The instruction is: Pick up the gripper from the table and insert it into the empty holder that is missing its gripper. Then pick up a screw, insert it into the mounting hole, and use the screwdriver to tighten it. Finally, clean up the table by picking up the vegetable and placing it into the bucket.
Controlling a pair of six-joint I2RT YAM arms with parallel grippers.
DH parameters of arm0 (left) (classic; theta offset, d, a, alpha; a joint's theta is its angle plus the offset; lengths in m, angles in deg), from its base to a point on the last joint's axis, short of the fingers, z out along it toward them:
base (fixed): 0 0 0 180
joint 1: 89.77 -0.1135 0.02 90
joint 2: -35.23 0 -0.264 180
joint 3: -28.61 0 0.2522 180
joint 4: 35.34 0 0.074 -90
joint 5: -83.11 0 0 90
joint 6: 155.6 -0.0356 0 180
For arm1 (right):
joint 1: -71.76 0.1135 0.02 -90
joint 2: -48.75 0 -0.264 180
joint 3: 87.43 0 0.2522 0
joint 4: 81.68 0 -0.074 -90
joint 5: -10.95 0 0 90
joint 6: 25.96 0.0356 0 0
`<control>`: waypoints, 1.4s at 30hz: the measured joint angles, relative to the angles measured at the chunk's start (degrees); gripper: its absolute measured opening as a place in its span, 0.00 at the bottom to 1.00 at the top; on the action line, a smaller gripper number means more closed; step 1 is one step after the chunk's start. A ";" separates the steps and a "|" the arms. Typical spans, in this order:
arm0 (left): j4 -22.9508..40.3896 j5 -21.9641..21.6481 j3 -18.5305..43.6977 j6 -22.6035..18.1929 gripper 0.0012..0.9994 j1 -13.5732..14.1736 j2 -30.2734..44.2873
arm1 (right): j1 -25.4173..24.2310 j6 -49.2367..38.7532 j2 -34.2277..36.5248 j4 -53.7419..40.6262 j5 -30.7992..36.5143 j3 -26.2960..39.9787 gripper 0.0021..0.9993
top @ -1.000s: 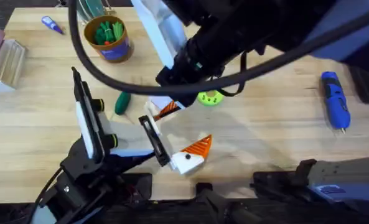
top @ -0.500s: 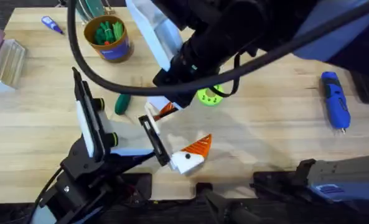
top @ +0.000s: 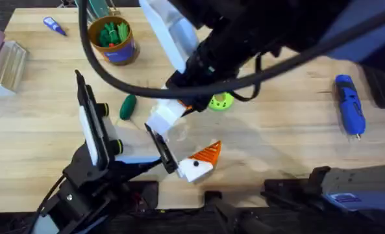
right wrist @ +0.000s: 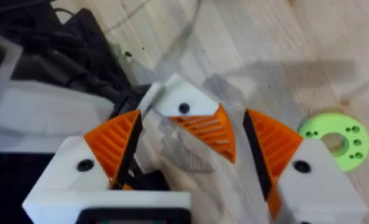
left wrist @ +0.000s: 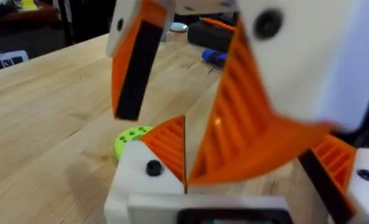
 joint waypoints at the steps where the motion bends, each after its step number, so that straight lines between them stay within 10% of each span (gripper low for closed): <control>1: 0.00 0.00 0.00 -0.02 0.99 0.00 -0.01 | -0.18 0.00 -0.63 -0.52 -0.08 0.00 0.99; 11: -0.02 0.02 0.00 -0.07 0.99 0.00 -0.01 | -6.68 0.50 -14.93 -3.94 -0.11 -1.01 0.99; 20: -0.02 0.01 0.00 -0.22 0.99 0.00 -0.01 | -10.57 4.55 -31.75 -3.44 -1.02 -16.75 0.99; 24: -0.02 0.13 0.00 -0.50 0.72 0.00 -0.01 | -11.13 8.32 -40.28 -2.17 -1.33 -23.50 0.99; 30: -0.03 0.19 0.00 -0.93 0.02 0.00 -0.01 | -11.16 12.25 -50.68 -1.23 -1.62 -28.29 0.99; 42: -0.02 -0.04 0.00 -0.87 0.01 0.00 -0.01 | -11.18 13.69 -51.20 -1.22 -0.88 -29.11 0.99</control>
